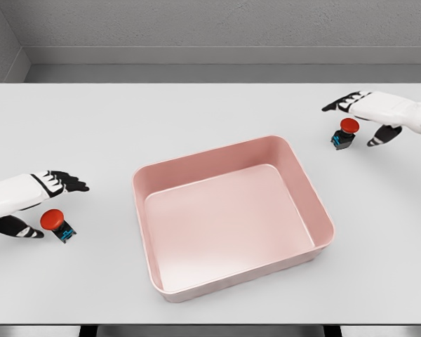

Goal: Put the industrial switch in the basket with both arms

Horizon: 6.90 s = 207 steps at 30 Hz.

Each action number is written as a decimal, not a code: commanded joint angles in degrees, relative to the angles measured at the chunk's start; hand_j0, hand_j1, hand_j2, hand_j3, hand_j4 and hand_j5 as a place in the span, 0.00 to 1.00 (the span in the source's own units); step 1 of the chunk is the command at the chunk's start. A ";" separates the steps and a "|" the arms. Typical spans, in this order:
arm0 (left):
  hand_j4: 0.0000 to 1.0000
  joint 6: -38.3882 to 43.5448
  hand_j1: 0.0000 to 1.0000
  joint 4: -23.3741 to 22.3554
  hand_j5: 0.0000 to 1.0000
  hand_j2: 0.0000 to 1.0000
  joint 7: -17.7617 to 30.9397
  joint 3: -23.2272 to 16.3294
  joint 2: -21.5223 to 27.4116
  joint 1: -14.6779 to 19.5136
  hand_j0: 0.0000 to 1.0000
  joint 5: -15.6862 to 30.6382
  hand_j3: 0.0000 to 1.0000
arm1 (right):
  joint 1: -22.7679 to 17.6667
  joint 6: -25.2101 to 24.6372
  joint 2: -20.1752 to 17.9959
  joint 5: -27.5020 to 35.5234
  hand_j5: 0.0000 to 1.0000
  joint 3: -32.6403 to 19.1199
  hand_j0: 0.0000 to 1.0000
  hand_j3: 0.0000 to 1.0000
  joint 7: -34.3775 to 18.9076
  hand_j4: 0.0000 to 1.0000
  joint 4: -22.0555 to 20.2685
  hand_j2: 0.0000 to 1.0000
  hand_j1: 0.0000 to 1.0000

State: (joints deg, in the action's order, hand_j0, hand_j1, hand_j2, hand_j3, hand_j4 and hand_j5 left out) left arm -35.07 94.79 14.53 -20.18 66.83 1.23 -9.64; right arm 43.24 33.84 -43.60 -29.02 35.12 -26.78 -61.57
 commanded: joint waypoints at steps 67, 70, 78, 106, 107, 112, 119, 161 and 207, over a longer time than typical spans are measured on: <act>0.46 0.07 0.46 1.36 0.46 0.46 1.91 1.54 3.05 -1.32 0.46 3.31 0.46 | 2.55 0.35 5.28 -3.50 0.53 0.30 0.53 0.53 -0.90 0.53 8.84 0.53 0.53; 0.46 0.07 0.46 1.54 0.46 0.46 1.91 2.16 2.96 -1.32 0.46 4.89 0.46 | 2.72 0.53 5.19 -3.59 0.53 0.12 0.53 0.53 -0.90 0.53 8.75 0.53 0.53; 0.46 0.07 0.46 2.59 0.46 0.46 1.91 2.16 2.25 1.58 0.46 6.73 0.46 | 3.16 0.53 4.84 -3.68 0.49 -0.05 0.49 0.49 -0.90 0.49 7.52 0.49 0.49; 0.46 0.07 0.46 8.30 0.46 0.46 2.79 1.37 -5.22 11.07 0.46 6.21 0.46 | 1.93 1.16 -5.53 -2.80 0.49 -4.54 0.49 0.49 -0.90 0.49 -3.29 0.49 0.49; 0.46 0.07 0.46 8.30 0.46 0.46 2.87 1.37 -5.39 11.25 0.46 6.21 0.46 | 1.85 1.16 -6.23 -2.80 0.49 -4.54 0.49 0.49 -0.90 0.49 -5.22 0.49 0.49; 0.46 0.07 0.46 8.30 0.46 0.46 3.75 0.75 -8.29 12.92 0.46 6.03 0.46 | 0.62 1.16 -7.90 -2.80 0.49 -4.45 0.49 0.49 -0.90 0.49 -9.17 0.49 0.49; 0.46 0.07 0.46 8.30 0.46 0.46 4.10 -2.94 -12.42 16.96 0.46 4.45 0.46 | 0.00 1.16 -10.54 -2.71 0.49 -4.54 0.49 0.49 -0.90 0.49 -14.71 0.49 0.49; 1.00 0.07 1.00 8.30 1.00 1.00 5.07 -19.99 -28.51 38.67 1.00 3.48 1.00 | -3.43 1.16 -9.49 -1.75 0.49 -4.89 0.49 0.49 -1.16 0.49 -39.59 0.49 0.49; 1.00 0.07 1.00 -2.86 1.00 1.00 5.25 -13.93 -4.69 30.67 1.00 14.38 1.00 | -3.34 1.16 1.59 -1.31 1.00 2.23 1.00 1.00 -0.46 1.00 -39.68 1.00 1.00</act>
State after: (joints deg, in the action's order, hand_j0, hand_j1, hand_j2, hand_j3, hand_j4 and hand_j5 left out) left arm -35.10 92.06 19.74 -34.19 62.05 31.90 4.48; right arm 39.99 35.13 -42.39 -30.54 37.39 -27.42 -101.18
